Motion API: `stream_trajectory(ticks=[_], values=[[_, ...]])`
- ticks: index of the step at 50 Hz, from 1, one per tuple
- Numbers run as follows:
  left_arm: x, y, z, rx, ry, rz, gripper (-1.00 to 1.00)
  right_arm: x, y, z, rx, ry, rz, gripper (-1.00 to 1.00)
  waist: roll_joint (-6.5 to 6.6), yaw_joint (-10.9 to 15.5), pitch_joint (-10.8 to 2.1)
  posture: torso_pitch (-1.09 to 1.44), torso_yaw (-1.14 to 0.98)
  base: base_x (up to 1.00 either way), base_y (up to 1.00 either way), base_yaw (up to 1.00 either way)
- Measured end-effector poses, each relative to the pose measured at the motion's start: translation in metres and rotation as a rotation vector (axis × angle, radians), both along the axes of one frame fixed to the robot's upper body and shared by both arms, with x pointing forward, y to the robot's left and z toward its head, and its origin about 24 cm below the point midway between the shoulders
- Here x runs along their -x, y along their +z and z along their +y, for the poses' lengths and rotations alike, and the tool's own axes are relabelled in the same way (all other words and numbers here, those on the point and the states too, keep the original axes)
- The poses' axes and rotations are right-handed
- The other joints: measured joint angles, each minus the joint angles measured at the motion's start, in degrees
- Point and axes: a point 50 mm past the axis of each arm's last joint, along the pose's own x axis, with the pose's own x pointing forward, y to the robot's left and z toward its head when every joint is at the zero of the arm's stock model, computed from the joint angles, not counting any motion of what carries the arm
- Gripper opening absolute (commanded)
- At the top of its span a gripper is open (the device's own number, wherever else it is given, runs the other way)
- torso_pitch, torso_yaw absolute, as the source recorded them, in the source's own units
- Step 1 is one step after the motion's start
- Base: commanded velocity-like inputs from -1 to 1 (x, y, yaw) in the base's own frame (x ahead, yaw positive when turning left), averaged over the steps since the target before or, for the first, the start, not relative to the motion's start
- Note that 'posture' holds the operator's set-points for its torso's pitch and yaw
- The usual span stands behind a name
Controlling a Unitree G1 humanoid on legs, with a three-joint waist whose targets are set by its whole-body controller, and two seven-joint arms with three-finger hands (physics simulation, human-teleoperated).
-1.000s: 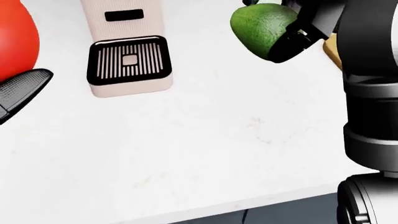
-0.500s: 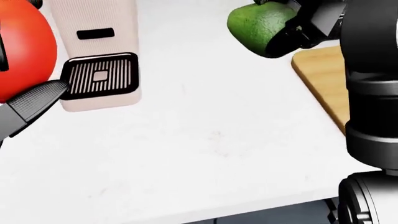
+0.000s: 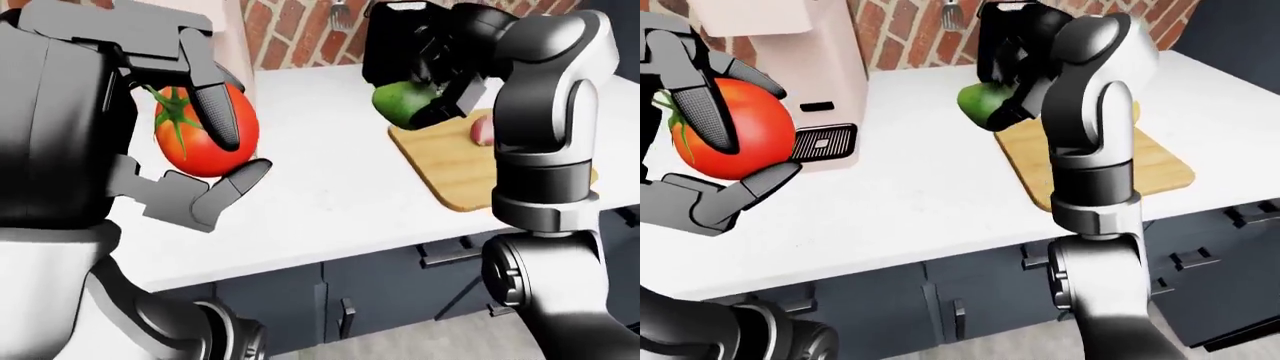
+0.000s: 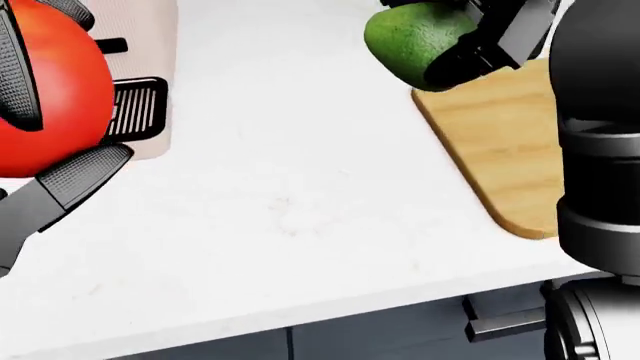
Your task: Place the avocado, onion, tomato and bell pepper on the cutting board.
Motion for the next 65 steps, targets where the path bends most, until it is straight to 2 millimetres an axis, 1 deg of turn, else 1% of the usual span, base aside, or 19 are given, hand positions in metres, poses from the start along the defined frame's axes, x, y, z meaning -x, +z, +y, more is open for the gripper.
stream_trajectory(ticks=[6, 8, 11, 14, 17, 20, 22, 31, 33, 36, 40, 43, 47, 49, 51, 54, 59, 61, 65], values=[[0.002, 0.001, 0.001, 0.007, 0.012, -0.015, -1.0, 0.003, 0.005, 0.009, 0.012, 0.038, -0.012, -0.98, 4.02, 0.82, 0.28, 0.0, 0.0, -0.1, -0.23, 0.0], [0.001, -0.001, 0.003, 0.012, 0.022, -0.004, -1.0, 0.003, 0.004, 0.013, 0.015, 0.054, -0.013, -0.98, 2.94, 1.41, 0.45, 0.0, 0.0, -0.09, -0.24, 0.0], [-0.001, -0.004, 0.006, 0.028, 0.04, 0.017, -1.0, 0.001, -0.003, 0.018, 0.024, 0.078, 0.018, -0.98, 3.1, 1.11, -0.14, 0.0, 0.0, -0.09, -0.24, 0.0], [0.0, -0.003, 0.005, 0.023, 0.038, 0.004, -1.0, 0.001, -0.003, 0.016, 0.02, 0.074, 0.018, -0.98, 2.31, 0.54, -0.53, 0.0, 0.0, -0.09, -0.23, 0.0], [0.001, -0.002, 0.005, 0.019, 0.037, -0.006, -1.0, 0.003, 0.002, 0.014, 0.017, 0.064, -0.005, -0.99, 0.54, 0.52, -0.36, 0.0, 0.0, -0.09, -0.24, 0.0], [0.001, -0.001, 0.005, 0.021, 0.033, -0.01, -1.0, 0.004, 0.004, 0.01, 0.017, 0.052, -0.015, -0.98, -1.99, 0.17, -1.04, 0.0, 0.0, -0.09, -0.24, 0.0], [0.0, -0.003, 0.001, 0.008, 0.008, 0.001, -1.0, 0.004, 0.001, 0.004, 0.008, 0.03, -0.008, -0.98, -1.34, -0.38, -0.15, 0.0, 0.0, -0.1, -0.23, 0.0], [0.001, -0.003, -0.001, 0.0, 0.002, -0.005, -1.0, 0.003, -0.001, 0.006, 0.009, 0.038, 0.006, -0.98, 2.37, 1.18, 0.45, 0.0, 0.0, -0.09, -0.24, 0.0], [0.0, -0.004, -0.003, -0.001, -0.003, -0.001, -1.0, 0.004, 0.001, 0.006, 0.008, 0.039, 0.0, -0.98, 3.78, 1.2, 0.26, 0.0, 0.0, -0.03, -0.23, 0.0], [-0.001, -0.008, 0.001, 0.006, 0.016, 0.018, -1.0, 0.003, -0.003, 0.012, 0.014, 0.06, 0.009, -0.98, 3.16, 1.62, 0.65, 0.0, 0.0, 0.0, -0.24, 0.0], [-0.001, -0.007, 0.001, 0.015, 0.024, 0.01, -1.0, 0.002, -0.006, 0.013, 0.016, 0.074, 0.025, -0.99, 2.87, 0.78, -0.3, 0.0, 0.0, 0.0, -0.23, 0.0], [0.001, -0.006, -0.001, 0.007, 0.018, -0.002, -1.0, 0.004, 0.0, 0.011, 0.011, 0.065, -0.001, -0.99, 1.22, 0.73, -0.17, 0.0, 0.0, 0.0, -0.24, 0.0], [0.0, -0.006, -0.002, 0.006, 0.011, 0.001, -1.0, 0.005, 0.001, 0.009, 0.014, 0.057, -0.011, -1.0, -2.23, 0.65, -0.77, 0.0, 0.0, 0.0, -0.24, 0.0], [-0.001, -0.008, -0.005, -0.004, -0.01, 0.012, -1.0, 0.005, -0.004, 0.003, 0.008, 0.035, 0.003, -1.0, -1.39, 0.08, 0.2, 0.0, 0.0, 0.0, -0.23, 0.0], [-0.002, -0.008, -0.006, -0.012, -0.02, 0.017, -1.0, 0.003, -0.009, -0.001, 0.002, 0.016, 0.031, -1.0, -0.88, 0.21, 0.42, 0.0, 0.0, 0.0, -0.23, 0.0], [-0.001, -0.007, -0.004, -0.008, -0.01, 0.009, -1.0, 0.002, -0.009, 0.002, 0.004, 0.02, 0.036, -1.0, 0.97, 0.82, 0.76, 0.0, 0.0, 0.0, -0.24, 0.0], [0.0, -0.005, -0.005, -0.01, -0.009, -0.003, -1.0, 0.005, -0.001, 0.005, 0.011, 0.041, 0.004, -1.0, 4.11, 0.93, 0.31, 0.0, 0.0, 0.0, -0.24, 0.0], [0.0, -0.007, -0.002, -0.005, 0.005, 0.007, -1.0, 0.005, -0.003, 0.009, 0.016, 0.055, 0.006, -1.0, 2.81, 1.45, 0.35, 0.0, 0.0, 0.0, -0.24, 0.0], [0.0, -0.006, 0.0, 0.008, 0.019, 0.01, -1.0, 0.003, -0.007, 0.014, 0.024, 0.078, 0.038, -1.0, 3.08, 0.81, -0.34, 0.0, 0.0, 0.0, -0.24, 0.0]])
